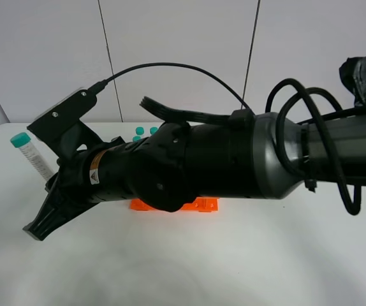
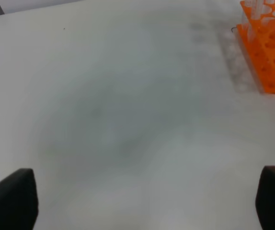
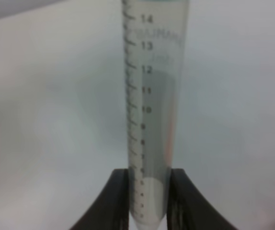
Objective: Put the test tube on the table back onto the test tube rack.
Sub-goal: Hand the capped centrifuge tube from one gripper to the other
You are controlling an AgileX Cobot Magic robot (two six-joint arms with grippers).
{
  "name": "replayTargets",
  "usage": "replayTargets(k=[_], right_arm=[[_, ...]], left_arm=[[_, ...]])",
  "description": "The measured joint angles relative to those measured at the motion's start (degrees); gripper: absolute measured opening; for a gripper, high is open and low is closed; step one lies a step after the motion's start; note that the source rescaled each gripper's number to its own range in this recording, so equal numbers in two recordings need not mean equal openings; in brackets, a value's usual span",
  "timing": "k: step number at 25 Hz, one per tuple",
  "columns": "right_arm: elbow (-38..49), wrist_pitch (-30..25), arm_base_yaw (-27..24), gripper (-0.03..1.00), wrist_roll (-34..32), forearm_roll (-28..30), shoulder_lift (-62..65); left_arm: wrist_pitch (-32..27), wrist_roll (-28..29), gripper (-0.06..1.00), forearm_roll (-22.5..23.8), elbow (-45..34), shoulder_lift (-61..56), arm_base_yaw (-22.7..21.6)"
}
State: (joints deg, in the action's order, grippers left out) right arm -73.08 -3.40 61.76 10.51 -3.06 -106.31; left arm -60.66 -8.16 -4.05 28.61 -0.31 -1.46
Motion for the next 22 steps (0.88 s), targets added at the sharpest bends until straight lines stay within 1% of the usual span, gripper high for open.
replayTargets(k=[5, 7, 14, 22], right_arm=[[6.6, 6.7, 0.8, 0.01, 0.4, 0.0, 1.6], [8.9, 8.0, 0.8, 0.01, 0.4, 0.0, 2.9], [17.2, 9.0, 0.8, 0.01, 0.4, -0.1, 10.9], [26.1, 8.9, 0.8, 0.01, 0.4, -1.7, 19.2]], left_arm=[[0.0, 0.0, 1.0, 0.0, 0.0, 0.0, 0.0], [0.0, 0.0, 1.0, 0.0, 0.0, 0.0, 0.0], [0.0, 0.0, 1.0, 0.0, 0.0, 0.0, 0.0], [0.0, 0.0, 1.0, 0.0, 0.0, 0.0, 0.0]])
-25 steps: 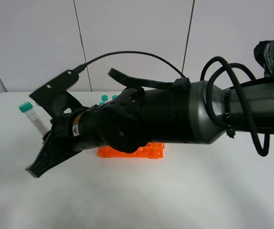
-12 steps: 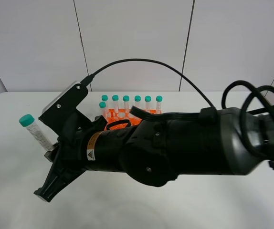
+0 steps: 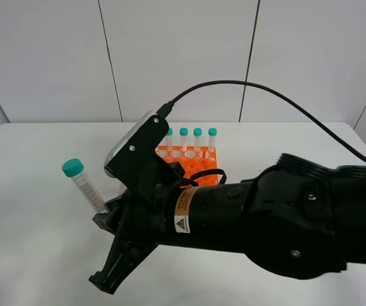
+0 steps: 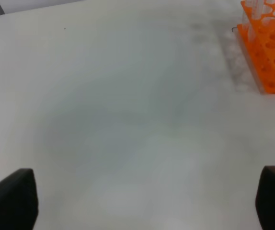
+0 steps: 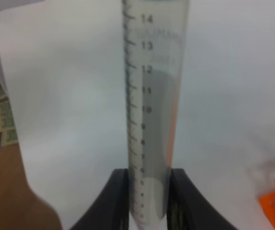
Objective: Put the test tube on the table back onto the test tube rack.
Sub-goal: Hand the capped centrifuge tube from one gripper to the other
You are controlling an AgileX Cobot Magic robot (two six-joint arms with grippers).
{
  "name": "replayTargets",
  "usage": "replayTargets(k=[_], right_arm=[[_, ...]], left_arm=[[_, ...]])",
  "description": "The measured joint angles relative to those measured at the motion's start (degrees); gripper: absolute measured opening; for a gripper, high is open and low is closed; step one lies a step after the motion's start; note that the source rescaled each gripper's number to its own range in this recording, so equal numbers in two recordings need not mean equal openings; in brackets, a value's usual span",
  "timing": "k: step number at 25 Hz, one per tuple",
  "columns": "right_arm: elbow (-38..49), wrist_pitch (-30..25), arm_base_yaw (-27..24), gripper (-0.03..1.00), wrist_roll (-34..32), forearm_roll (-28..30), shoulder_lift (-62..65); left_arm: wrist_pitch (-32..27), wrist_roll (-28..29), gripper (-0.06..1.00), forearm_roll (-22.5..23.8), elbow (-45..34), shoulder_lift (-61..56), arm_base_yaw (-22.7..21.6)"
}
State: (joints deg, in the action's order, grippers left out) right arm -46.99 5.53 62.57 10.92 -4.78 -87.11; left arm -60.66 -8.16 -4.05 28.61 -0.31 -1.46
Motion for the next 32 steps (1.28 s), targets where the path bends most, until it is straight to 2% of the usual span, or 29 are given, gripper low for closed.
replayTargets(k=[8, 21, 26, 32], right_arm=[[4.3, -1.9, 0.0, 0.01, 0.0, -0.5, 4.5], [4.7, -2.7, 0.0, 0.01, -0.1, -0.5, 5.2], [4.7, -2.7, 0.0, 0.01, -0.1, -0.5, 5.2], [4.7, -2.7, 0.0, 0.01, -0.1, -0.5, 5.2]], left_arm=[[0.0, 0.0, 1.0, 0.0, 0.0, 0.0, 0.0], [0.3, -0.1, 1.0, -0.3, 0.8, 0.0, 0.8], [4.6, 0.0, 1.0, -1.9, 1.5, 0.5, 8.0], [12.1, 0.0, 1.0, -6.4, 1.5, 7.1, 21.4]])
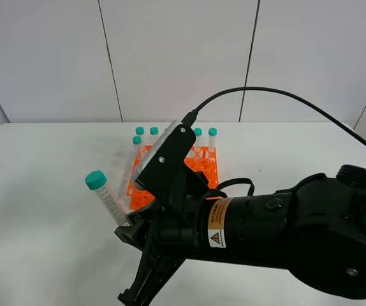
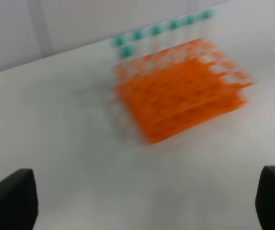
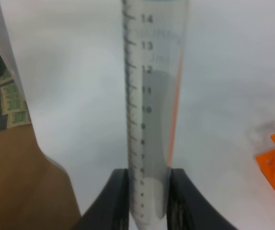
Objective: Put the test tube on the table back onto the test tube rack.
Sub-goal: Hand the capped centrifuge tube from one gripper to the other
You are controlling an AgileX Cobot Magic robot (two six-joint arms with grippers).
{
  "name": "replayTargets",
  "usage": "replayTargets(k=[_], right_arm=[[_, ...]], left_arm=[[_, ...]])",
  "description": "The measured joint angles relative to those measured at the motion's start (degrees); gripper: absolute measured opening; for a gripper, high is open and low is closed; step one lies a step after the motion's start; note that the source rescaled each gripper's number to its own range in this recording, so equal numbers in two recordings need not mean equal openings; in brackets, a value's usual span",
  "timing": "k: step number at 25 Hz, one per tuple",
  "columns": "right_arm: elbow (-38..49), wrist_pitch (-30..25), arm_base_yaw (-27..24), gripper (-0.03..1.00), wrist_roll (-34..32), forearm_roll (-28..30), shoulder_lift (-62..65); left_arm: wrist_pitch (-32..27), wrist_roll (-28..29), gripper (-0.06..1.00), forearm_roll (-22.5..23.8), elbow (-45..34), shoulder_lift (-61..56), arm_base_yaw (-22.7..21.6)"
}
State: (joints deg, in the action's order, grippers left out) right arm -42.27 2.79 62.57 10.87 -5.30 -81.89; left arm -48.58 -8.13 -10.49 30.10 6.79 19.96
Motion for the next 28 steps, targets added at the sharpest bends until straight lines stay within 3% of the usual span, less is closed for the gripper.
replayTargets(k=[4, 8, 15, 19, 23, 28], right_arm=[[0.0, 0.0, 0.0, 0.01, 0.0, 0.0, 0.0], [0.0, 0.1, 0.0, 0.01, 0.0, 0.0, 0.0], [0.0, 0.1, 0.0, 0.01, 0.0, 0.0, 0.0], [0.0, 0.1, 0.0, 0.01, 0.0, 0.0, 0.0], [0.0, 0.1, 0.0, 0.01, 0.0, 0.1, 0.0], [0.0, 0.1, 0.0, 0.01, 0.0, 0.1, 0.0]], left_arm=[[9.5, -0.4, 1.0, -5.2, 0.0, 8.6, 3.8], [19.9, -7.6, 1.0, -19.0, 0.4, 18.4, 4.0], [19.7, -39.4, 1.0, -50.8, 1.0, 32.2, 4.0], [19.3, -52.0, 1.0, -63.8, 1.0, 38.1, 4.0], [19.2, -59.6, 1.0, -71.3, 1.0, 43.6, 4.0], [19.2, -63.8, 1.0, -73.2, 1.0, 48.1, 4.0]])
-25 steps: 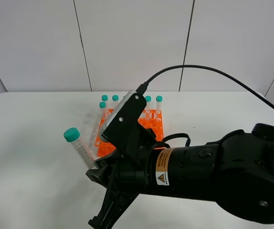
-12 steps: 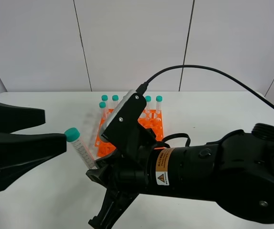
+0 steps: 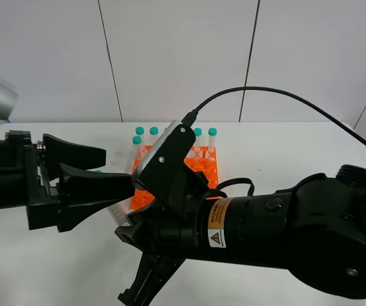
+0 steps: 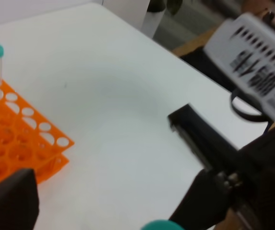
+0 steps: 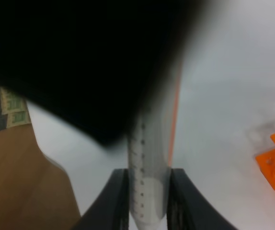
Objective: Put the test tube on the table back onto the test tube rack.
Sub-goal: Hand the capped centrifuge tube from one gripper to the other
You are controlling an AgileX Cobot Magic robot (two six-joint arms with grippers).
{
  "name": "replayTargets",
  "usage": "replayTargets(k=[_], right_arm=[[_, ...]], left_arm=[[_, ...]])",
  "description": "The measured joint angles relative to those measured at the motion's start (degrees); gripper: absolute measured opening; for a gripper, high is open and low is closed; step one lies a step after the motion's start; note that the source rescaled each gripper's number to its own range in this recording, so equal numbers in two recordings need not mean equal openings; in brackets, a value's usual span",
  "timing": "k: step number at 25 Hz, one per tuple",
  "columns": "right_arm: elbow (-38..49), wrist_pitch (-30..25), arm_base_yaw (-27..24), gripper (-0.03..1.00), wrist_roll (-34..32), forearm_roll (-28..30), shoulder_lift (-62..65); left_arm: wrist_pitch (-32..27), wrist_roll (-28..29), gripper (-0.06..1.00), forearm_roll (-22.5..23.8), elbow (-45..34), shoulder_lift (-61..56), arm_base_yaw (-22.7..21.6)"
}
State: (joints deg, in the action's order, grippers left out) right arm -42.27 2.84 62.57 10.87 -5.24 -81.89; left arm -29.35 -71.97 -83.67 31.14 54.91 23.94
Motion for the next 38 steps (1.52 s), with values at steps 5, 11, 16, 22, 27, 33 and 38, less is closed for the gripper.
replayTargets(k=[5, 11, 16, 22, 27, 33, 38], right_arm=[[0.0, 0.1, 0.0, 0.01, 0.1, 0.0, 0.0], [0.0, 1.2, 0.0, 0.01, 0.2, 0.0, 0.0], [0.0, 1.2, 0.0, 0.01, 0.2, 0.0, 0.0], [0.0, 1.2, 0.0, 0.01, 0.2, 0.0, 0.0], [0.0, 1.2, 0.0, 0.02, 0.2, 0.0, 0.0], [0.0, 1.1, 0.0, 0.68, 0.2, 0.0, 0.0], [0.0, 0.4, 0.0, 0.78, 0.2, 0.0, 0.0]], left_arm=[[0.0, -0.3, 0.9, 0.3, 0.0, 1.1, 0.0], [-0.9, -0.5, 0.27, 1.6, 0.0, 1.1, 0.0], [-2.5, -0.7, 0.01, 1.9, 0.0, 1.1, 0.0], [-2.5, -0.7, 0.01, 1.9, 0.1, 1.1, 0.0], [-2.5, -0.7, 0.01, 2.0, 0.1, 1.1, 0.0], [-2.5, -0.7, 0.01, 2.2, 0.1, 1.1, 0.0], [-2.5, -0.7, 0.01, 2.2, 0.1, 1.1, 0.0]])
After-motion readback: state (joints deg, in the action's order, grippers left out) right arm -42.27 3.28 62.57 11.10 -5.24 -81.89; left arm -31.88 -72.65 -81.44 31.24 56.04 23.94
